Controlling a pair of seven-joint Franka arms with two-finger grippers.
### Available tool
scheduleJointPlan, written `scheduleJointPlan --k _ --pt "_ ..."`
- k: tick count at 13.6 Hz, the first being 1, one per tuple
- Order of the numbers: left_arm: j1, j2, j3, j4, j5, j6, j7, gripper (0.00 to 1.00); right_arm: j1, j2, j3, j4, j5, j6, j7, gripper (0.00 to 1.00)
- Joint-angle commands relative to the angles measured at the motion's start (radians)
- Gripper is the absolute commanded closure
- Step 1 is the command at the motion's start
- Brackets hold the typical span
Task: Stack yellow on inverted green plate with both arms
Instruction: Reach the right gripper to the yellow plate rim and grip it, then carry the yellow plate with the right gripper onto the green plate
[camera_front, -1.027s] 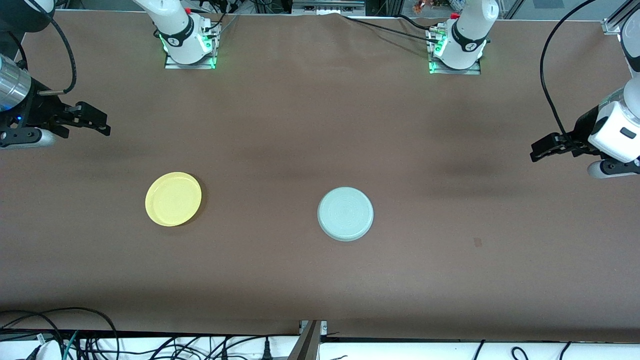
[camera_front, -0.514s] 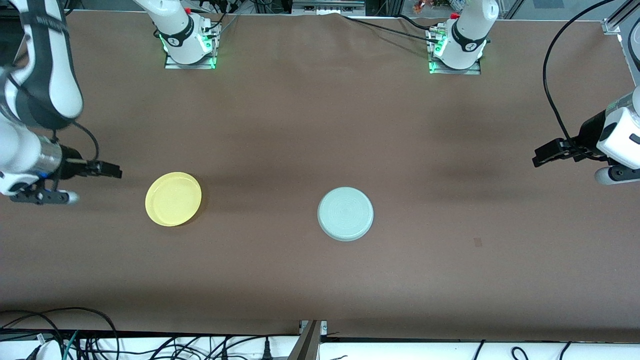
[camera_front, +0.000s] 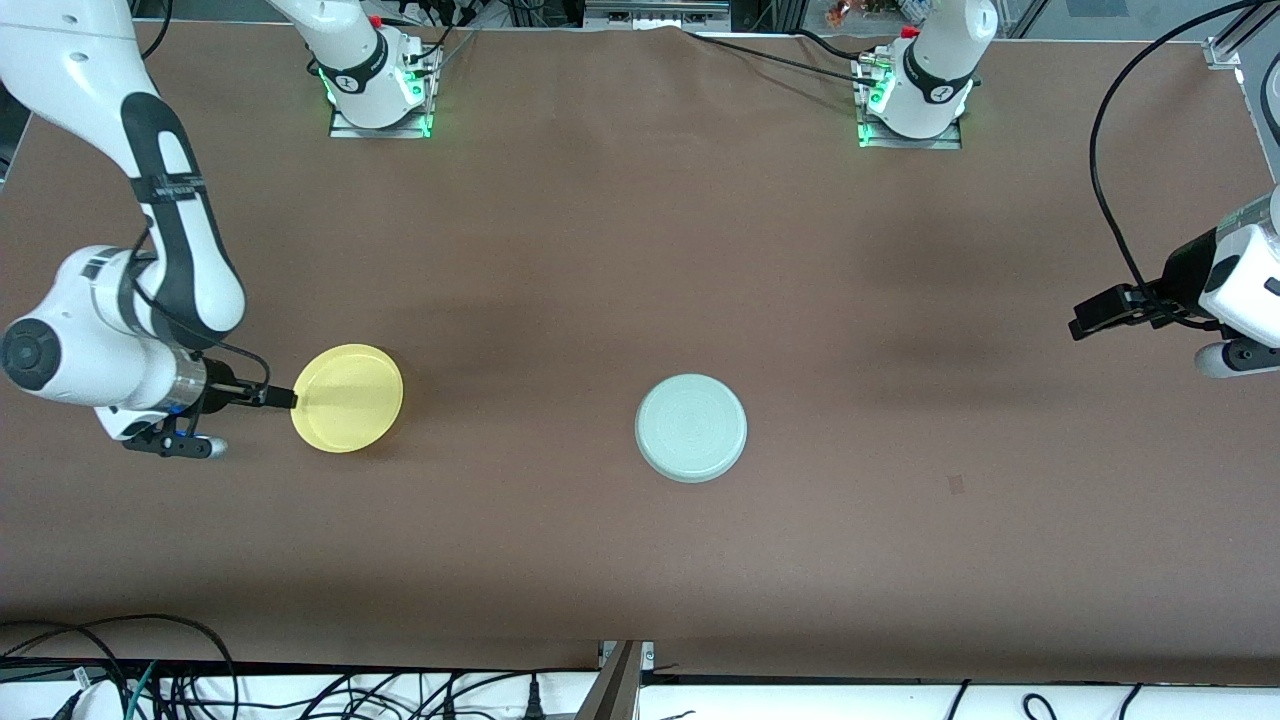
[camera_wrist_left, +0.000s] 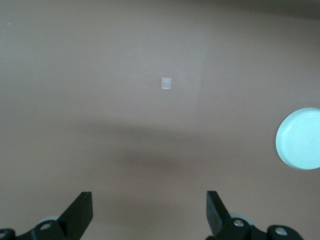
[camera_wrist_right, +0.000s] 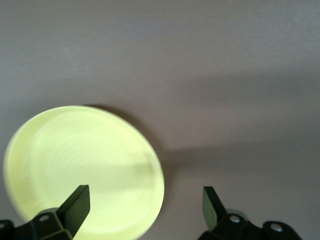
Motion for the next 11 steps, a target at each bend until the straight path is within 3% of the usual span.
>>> scheduleJointPlan --k 1,5,7,11 --pt "0.01 0.016 -0.005 0.032 -0.031 -0.018 0.023 0.0 -0.011 -0.014 0.014 -0.136 0.023 0.191 -0.058 0.3" --pt "0.011 0.02 -0.005 0.033 -0.029 -0.018 0.023 0.0 -0.012 0.005 0.016 -0.15 0.026 0.21 -0.06 0.75" --pt "0.011 0.02 -0.005 0.033 -0.031 -0.018 0.025 0.0 -0.011 0.008 0.016 -0.148 0.072 0.206 -0.06 1.0" --pt "0.011 0.02 -0.005 0.033 -0.031 -0.018 0.025 0.0 -0.002 -0.009 0.031 -0.124 0.1 0.163 -0.05 1.0"
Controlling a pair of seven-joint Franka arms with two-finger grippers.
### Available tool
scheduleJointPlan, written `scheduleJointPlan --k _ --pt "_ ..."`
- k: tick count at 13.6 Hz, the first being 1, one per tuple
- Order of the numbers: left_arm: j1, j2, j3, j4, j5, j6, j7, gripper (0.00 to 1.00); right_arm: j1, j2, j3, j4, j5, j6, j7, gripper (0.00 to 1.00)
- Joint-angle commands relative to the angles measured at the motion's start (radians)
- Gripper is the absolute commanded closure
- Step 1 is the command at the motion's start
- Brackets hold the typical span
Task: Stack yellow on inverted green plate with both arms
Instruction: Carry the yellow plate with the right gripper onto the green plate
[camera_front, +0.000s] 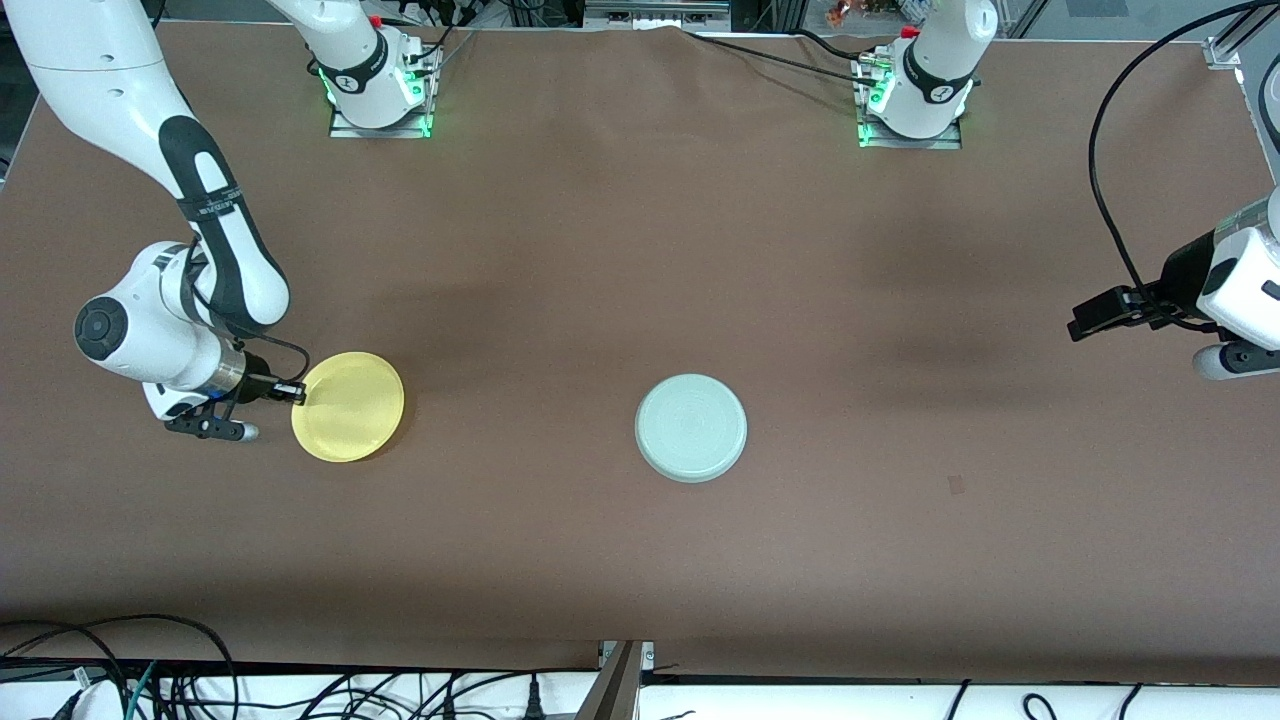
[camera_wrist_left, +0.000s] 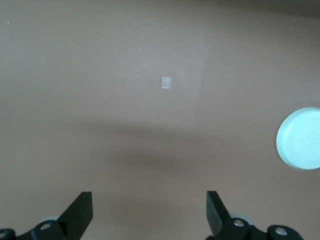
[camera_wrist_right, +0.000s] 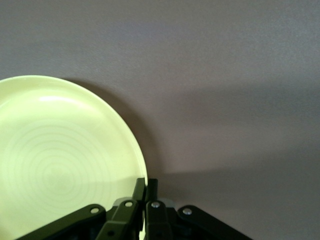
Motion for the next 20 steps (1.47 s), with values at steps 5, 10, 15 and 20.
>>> scheduleJointPlan --k 5,10,15,20 --pt "0.011 0.016 -0.005 0.035 -0.031 -0.018 0.023 0.0 0.003 -0.049 0.147 0.168 0.028 -0.274 0.229 1.0" --pt "0.011 0.016 -0.005 0.033 -0.031 -0.018 0.025 0.0 0.172 0.023 0.285 0.304 0.028 -0.262 0.519 1.0" --pt "0.011 0.016 -0.005 0.033 -0.032 -0.018 0.023 0.0 0.432 0.242 0.284 0.558 0.021 -0.088 0.68 1.0" --pt "0.013 0.018 -0.005 0.033 -0.032 -0.018 0.025 0.0 0.524 0.35 0.282 0.561 0.024 0.158 0.68 1.0"
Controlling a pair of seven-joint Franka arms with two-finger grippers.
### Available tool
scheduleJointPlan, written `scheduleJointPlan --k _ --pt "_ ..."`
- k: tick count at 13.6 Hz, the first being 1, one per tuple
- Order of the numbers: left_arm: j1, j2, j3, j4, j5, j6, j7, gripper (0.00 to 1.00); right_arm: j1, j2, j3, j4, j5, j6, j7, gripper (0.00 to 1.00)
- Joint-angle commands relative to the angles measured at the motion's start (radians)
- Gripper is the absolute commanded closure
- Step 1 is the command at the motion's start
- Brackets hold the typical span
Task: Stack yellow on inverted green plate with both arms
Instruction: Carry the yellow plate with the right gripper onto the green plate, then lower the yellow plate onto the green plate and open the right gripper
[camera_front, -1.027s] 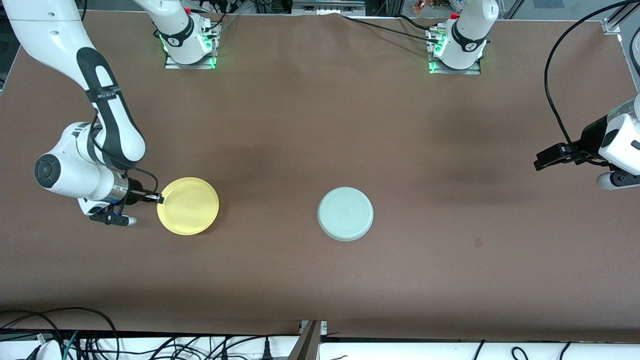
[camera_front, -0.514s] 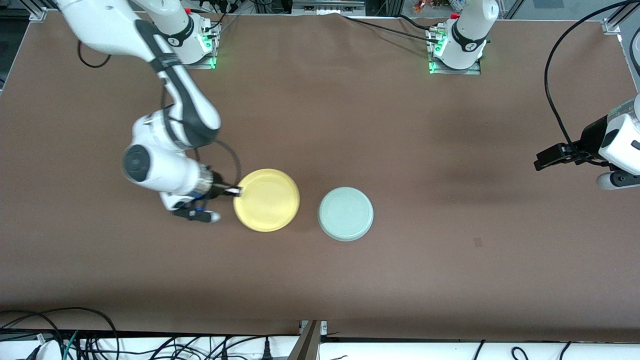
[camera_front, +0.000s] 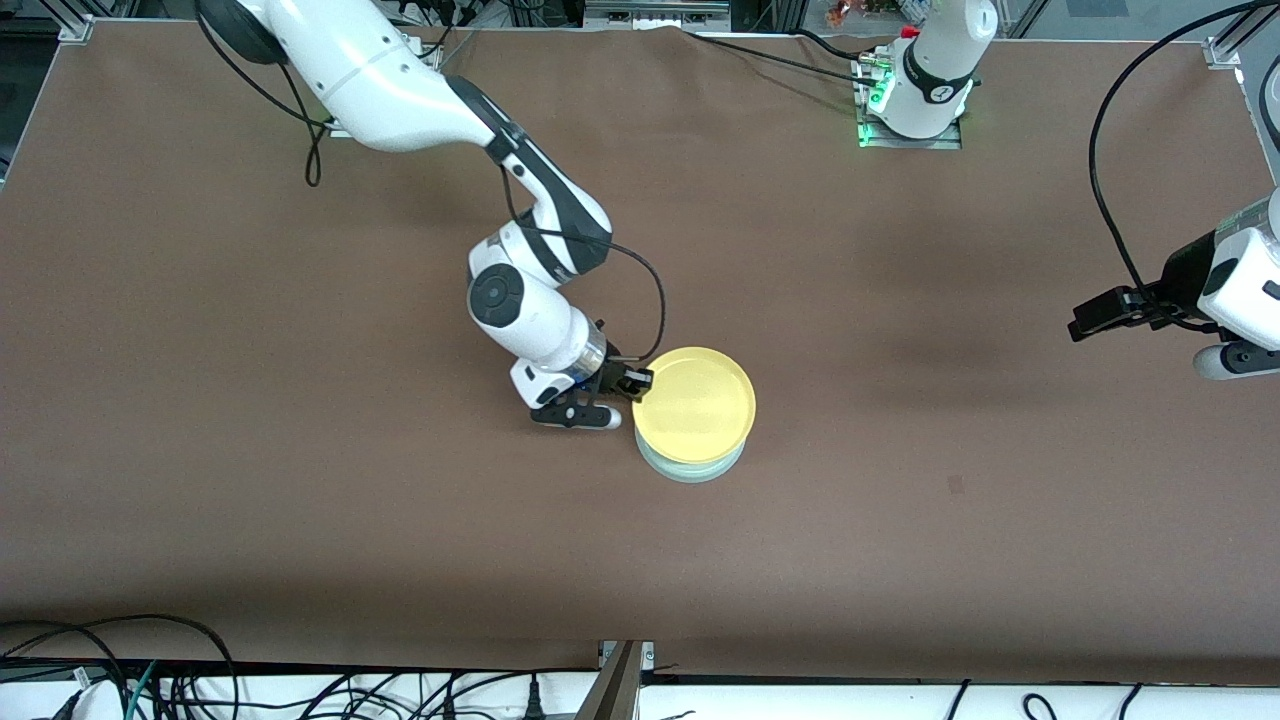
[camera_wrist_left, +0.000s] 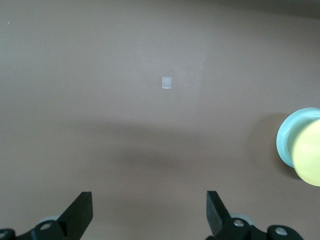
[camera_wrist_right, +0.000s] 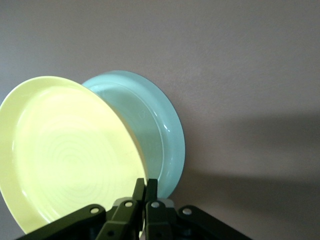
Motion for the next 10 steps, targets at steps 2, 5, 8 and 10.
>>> scheduleJointPlan --k 2,5,8,10 --pt "0.013 0.017 -0.005 0.032 -0.032 -0.018 0.025 0.0 0.012 0.033 -0.008 0.045 0.006 0.012 0.001 1.0" --pt "0.012 0.017 -0.005 0.033 -0.032 -0.018 0.025 0.0 0.003 0.03 -0.008 0.045 0.006 0.009 0.001 1.0" --pt "0.013 0.017 -0.005 0.032 -0.032 -0.018 0.032 0.0 -0.006 0.023 -0.009 0.045 0.008 0.004 -0.001 1.0" --pt "0.013 0.017 -0.005 0.032 -0.032 -0.018 0.032 0.0 -0.008 0.029 -0.011 0.045 0.0 0.007 0.001 1.0"
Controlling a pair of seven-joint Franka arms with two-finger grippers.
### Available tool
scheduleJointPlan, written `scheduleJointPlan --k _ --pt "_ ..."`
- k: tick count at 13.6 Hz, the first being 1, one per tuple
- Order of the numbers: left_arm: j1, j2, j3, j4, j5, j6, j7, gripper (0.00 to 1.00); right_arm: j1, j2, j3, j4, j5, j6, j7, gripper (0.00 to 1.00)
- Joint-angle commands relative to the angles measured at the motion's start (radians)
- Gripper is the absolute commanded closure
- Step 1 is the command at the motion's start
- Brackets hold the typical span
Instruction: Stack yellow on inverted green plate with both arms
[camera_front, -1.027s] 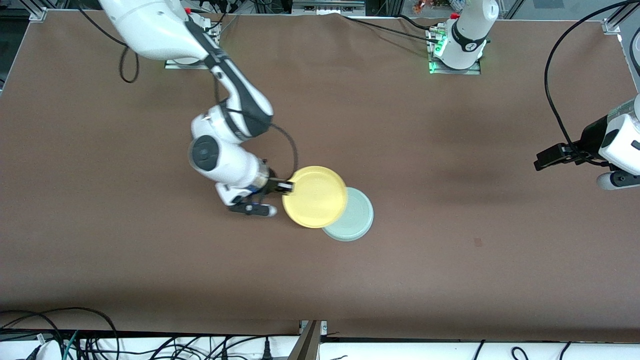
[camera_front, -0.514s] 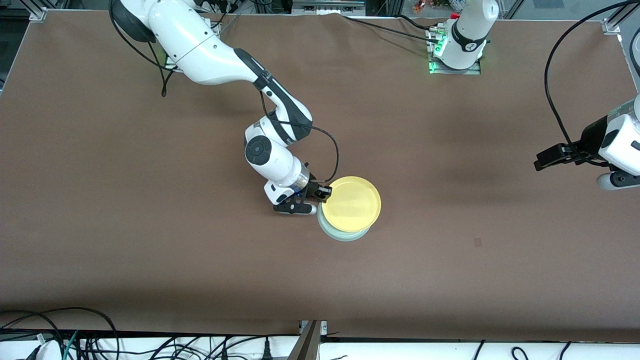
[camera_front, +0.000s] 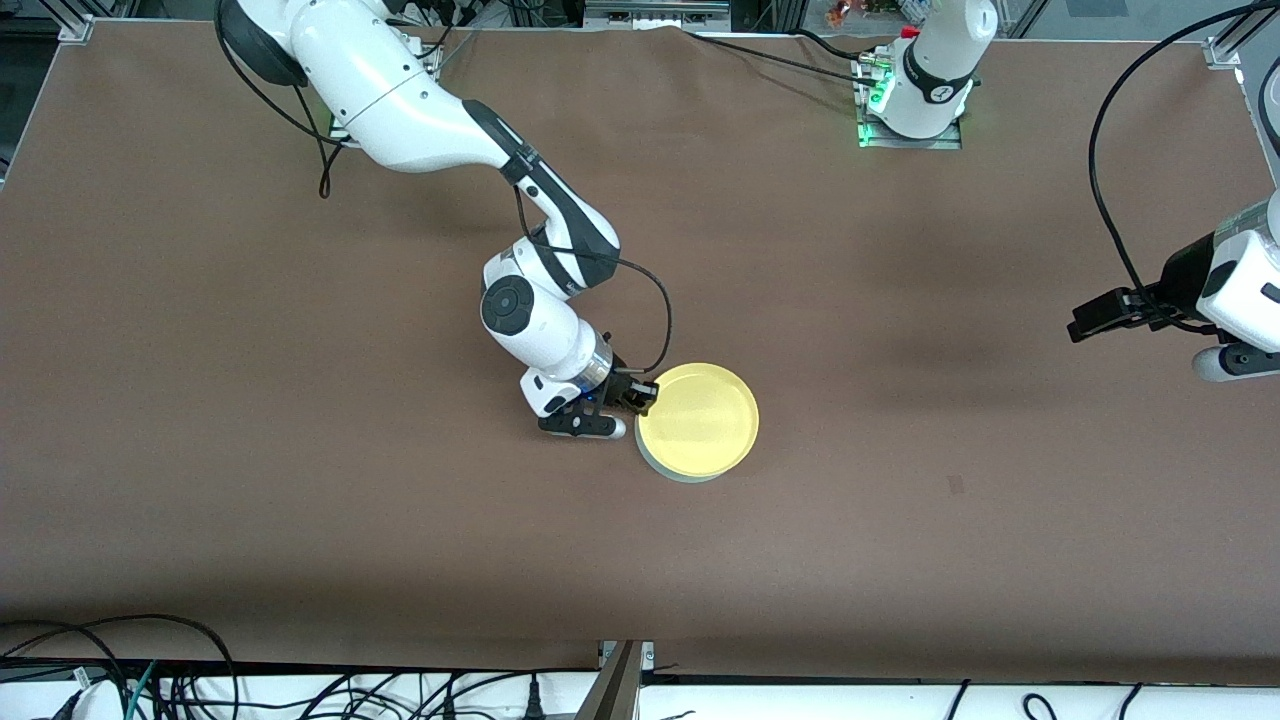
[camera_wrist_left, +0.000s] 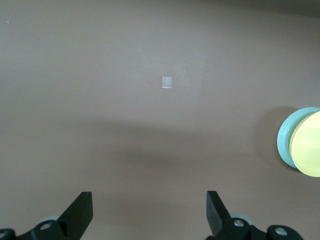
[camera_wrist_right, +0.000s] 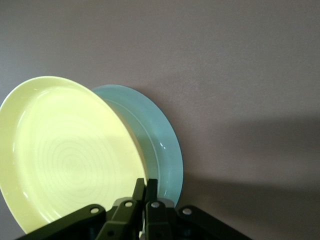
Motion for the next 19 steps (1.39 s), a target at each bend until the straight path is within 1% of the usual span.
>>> scheduleJointPlan --k 1,2,3,5,6,7,9,11,12,14,16,17,19 --pt "0.012 0.013 -0.003 0.032 -0.032 -0.018 0.03 0.0 -0.005 -0.001 0.001 0.01 0.002 -0.012 0.001 1.0" --pt "0.012 0.013 -0.005 0.032 -0.033 -0.018 0.03 0.0 -0.007 -0.005 0.001 0.01 0.003 -0.014 -0.001 0.87" --pt "0.012 0.013 -0.005 0.032 -0.034 -0.018 0.03 0.0 -0.005 -0.007 0.001 0.01 -0.004 -0.011 0.001 0.01" --pt "0.012 0.013 -0.005 0.032 -0.032 -0.018 0.03 0.0 -0.002 -0.037 -0.015 0.002 -0.004 -0.029 0.001 0.0" --pt "0.012 0.013 -0.005 0.032 -0.032 -0.018 0.03 0.0 -0.004 -0.066 -0.033 0.0 -0.006 -0.088 0.001 0.0" --pt "0.012 0.013 -0.005 0.032 -0.033 -0.018 0.03 0.0 -0.002 -0.102 -0.07 0.005 -0.01 -0.172 -0.004 0.0" --pt "0.012 0.013 -0.005 0.032 -0.034 -0.018 0.03 0.0 -0.004 -0.198 -0.123 0.005 -0.017 -0.352 -0.021 0.0" --pt "0.012 0.013 -0.005 0.032 -0.033 -0.018 0.03 0.0 -0.004 -0.276 -0.171 0.005 -0.017 -0.489 -0.036 0.0" --pt "0.012 0.013 -0.005 0.032 -0.034 -0.018 0.03 0.0 -0.004 -0.315 -0.209 0.004 -0.017 -0.556 -0.036 0.0" --pt "0.012 0.013 -0.005 0.032 -0.034 -0.018 0.03 0.0 -0.002 -0.396 -0.313 0.003 -0.027 -0.72 -0.071 0.0" --pt "0.012 0.013 -0.005 0.032 -0.033 -0.018 0.03 0.0 -0.01 -0.474 -0.413 0.004 -0.073 -0.84 -0.138 0.0" --pt "0.012 0.013 -0.003 0.032 -0.032 -0.018 0.03 0.0 -0.02 -0.502 -0.438 0.002 -0.075 -0.877 -0.198 0.0" --pt "0.012 0.015 -0.003 0.032 -0.034 -0.018 0.03 0.0 -0.109 -0.583 -0.424 -0.025 -0.081 -0.954 -0.303 0.0"
